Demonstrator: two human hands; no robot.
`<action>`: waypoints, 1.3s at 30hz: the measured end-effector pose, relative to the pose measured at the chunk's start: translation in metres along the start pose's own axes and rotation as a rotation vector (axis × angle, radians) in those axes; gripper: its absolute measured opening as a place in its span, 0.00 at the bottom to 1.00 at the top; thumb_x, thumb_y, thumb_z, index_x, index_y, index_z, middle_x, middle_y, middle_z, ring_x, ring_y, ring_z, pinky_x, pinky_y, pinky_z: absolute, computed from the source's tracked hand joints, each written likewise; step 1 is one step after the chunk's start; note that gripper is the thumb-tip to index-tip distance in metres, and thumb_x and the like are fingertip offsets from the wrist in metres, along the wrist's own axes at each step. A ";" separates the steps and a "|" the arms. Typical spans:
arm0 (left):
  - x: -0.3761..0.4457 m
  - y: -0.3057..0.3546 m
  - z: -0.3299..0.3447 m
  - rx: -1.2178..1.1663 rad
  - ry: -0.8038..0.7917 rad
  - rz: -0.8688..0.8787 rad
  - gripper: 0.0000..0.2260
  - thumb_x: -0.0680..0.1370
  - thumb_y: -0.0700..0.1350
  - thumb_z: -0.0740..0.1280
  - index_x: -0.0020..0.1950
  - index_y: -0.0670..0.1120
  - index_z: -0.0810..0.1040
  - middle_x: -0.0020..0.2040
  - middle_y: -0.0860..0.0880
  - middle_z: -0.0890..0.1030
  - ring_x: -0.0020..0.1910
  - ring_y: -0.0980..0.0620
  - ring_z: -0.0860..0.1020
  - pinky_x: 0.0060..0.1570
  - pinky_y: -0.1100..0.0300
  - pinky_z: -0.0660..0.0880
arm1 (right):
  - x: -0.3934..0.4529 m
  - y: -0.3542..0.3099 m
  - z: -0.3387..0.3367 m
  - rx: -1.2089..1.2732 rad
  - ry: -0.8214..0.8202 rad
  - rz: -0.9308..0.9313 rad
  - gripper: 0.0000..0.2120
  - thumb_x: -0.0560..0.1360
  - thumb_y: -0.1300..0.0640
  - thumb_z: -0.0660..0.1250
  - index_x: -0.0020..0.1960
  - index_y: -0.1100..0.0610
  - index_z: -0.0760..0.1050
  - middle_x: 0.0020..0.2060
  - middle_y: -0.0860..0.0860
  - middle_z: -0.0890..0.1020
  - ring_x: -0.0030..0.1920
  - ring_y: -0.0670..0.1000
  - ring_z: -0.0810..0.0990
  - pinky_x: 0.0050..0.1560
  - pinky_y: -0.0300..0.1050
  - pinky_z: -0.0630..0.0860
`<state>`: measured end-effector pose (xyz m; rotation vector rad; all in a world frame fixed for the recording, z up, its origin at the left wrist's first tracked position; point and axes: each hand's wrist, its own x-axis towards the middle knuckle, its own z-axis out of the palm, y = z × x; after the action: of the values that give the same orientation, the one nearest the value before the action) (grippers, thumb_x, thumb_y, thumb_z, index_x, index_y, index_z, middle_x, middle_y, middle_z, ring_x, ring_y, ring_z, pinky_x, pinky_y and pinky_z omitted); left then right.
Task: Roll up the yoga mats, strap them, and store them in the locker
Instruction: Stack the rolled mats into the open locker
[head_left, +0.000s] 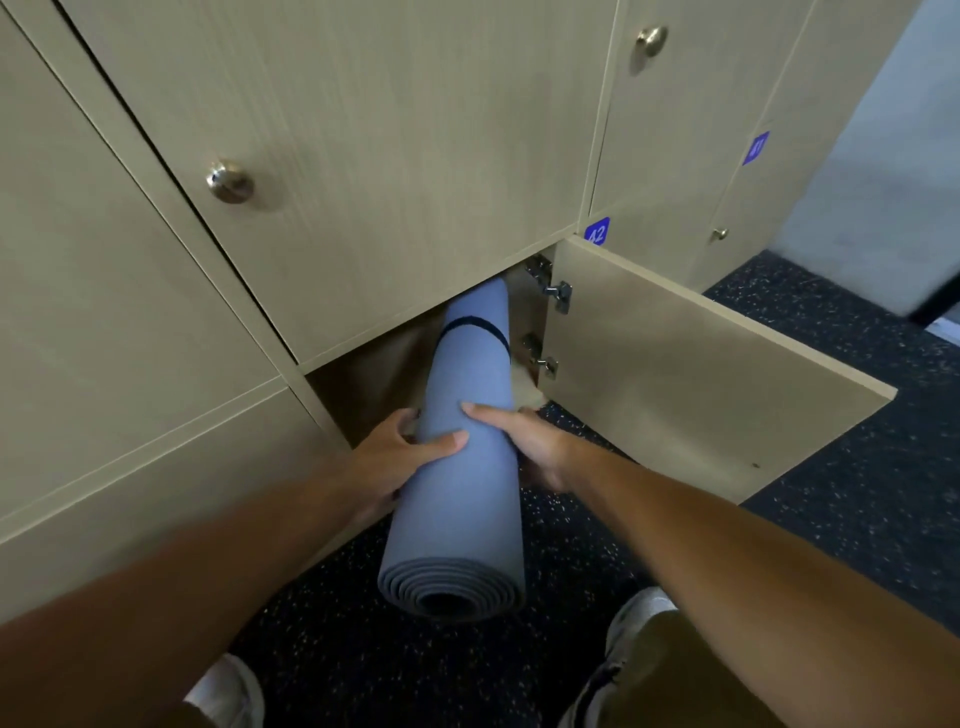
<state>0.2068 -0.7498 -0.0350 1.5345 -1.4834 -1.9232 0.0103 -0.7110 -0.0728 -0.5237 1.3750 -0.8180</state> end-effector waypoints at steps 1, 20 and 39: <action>0.005 -0.001 -0.002 -0.010 0.006 0.006 0.43 0.70 0.50 0.79 0.79 0.48 0.62 0.58 0.49 0.79 0.52 0.50 0.83 0.37 0.60 0.81 | 0.004 -0.002 -0.002 -0.041 -0.026 0.007 0.54 0.55 0.30 0.82 0.73 0.50 0.68 0.62 0.52 0.82 0.60 0.56 0.83 0.55 0.58 0.82; 0.081 -0.008 -0.022 0.685 0.378 0.313 0.40 0.73 0.59 0.76 0.80 0.48 0.64 0.76 0.44 0.66 0.73 0.44 0.69 0.70 0.47 0.70 | 0.149 -0.022 -0.005 0.028 -0.139 -0.170 0.40 0.60 0.45 0.83 0.68 0.56 0.76 0.55 0.54 0.86 0.56 0.57 0.85 0.55 0.56 0.83; 0.160 -0.073 -0.036 1.120 0.539 0.222 0.43 0.79 0.62 0.66 0.84 0.48 0.46 0.82 0.43 0.57 0.77 0.47 0.65 0.71 0.55 0.67 | 0.251 -0.054 0.038 0.277 -0.009 -0.287 0.33 0.65 0.64 0.83 0.67 0.62 0.76 0.56 0.58 0.85 0.55 0.59 0.86 0.57 0.61 0.82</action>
<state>0.1985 -0.8521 -0.1827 1.8868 -2.4115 -0.3717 0.0351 -0.9425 -0.1879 -0.5122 1.1679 -1.2175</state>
